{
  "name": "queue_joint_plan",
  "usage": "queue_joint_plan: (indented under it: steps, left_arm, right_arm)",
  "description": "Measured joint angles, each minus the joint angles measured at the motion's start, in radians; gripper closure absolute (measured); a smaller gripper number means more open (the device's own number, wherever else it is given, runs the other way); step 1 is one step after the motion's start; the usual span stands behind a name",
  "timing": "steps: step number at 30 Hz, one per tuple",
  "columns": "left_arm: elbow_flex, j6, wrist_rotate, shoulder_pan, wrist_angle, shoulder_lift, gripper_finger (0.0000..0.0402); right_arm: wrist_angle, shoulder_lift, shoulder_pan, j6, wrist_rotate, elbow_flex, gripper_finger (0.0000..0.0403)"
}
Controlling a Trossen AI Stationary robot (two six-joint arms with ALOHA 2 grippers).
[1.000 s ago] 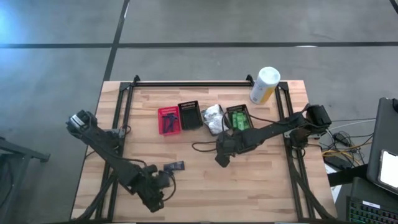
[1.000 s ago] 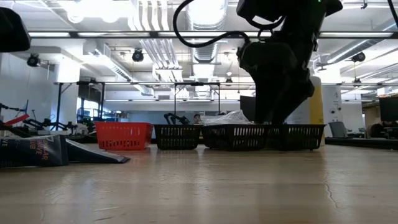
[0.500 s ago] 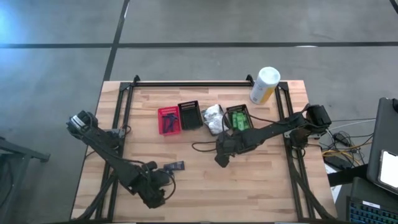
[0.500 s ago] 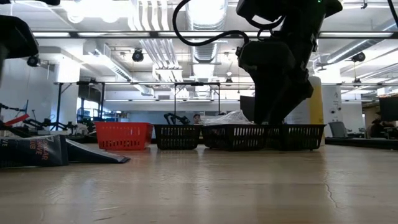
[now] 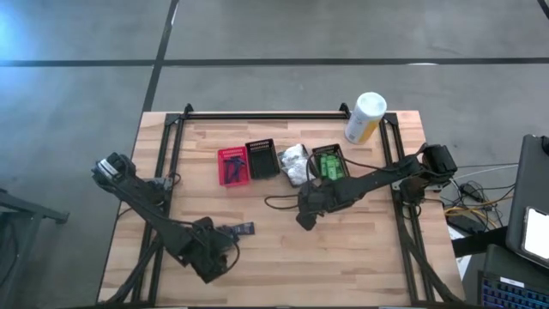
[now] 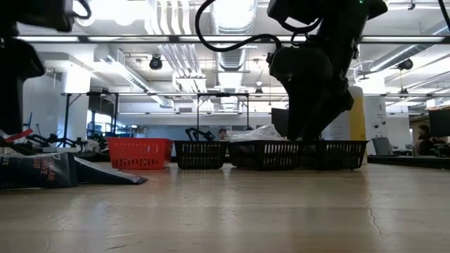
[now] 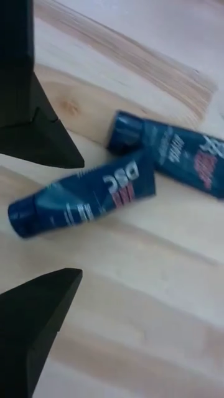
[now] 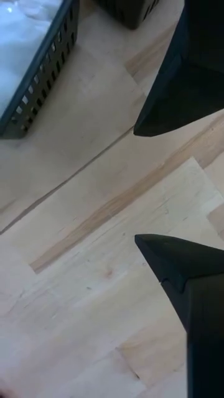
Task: Pick & Place Travel size toiletries
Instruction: Put the shave cream into the left black bin
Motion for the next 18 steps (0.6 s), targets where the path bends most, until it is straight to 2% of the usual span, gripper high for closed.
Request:
queue_joint_plan:
  steps: [11, 18]
  left_arm:
    - [-0.091, -0.027, 0.002, 0.001, 0.101, 0.000, 0.0122]
    - [-0.151, -0.064, 0.000, 0.003, 0.108, 0.000, 0.0122]
  right_arm:
    - [-0.001, 0.000, 0.000, 0.015, 0.014, -0.006, 0.0153]
    - [0.000, 0.000, 0.000, 0.018, 0.014, -0.007, 0.0155]
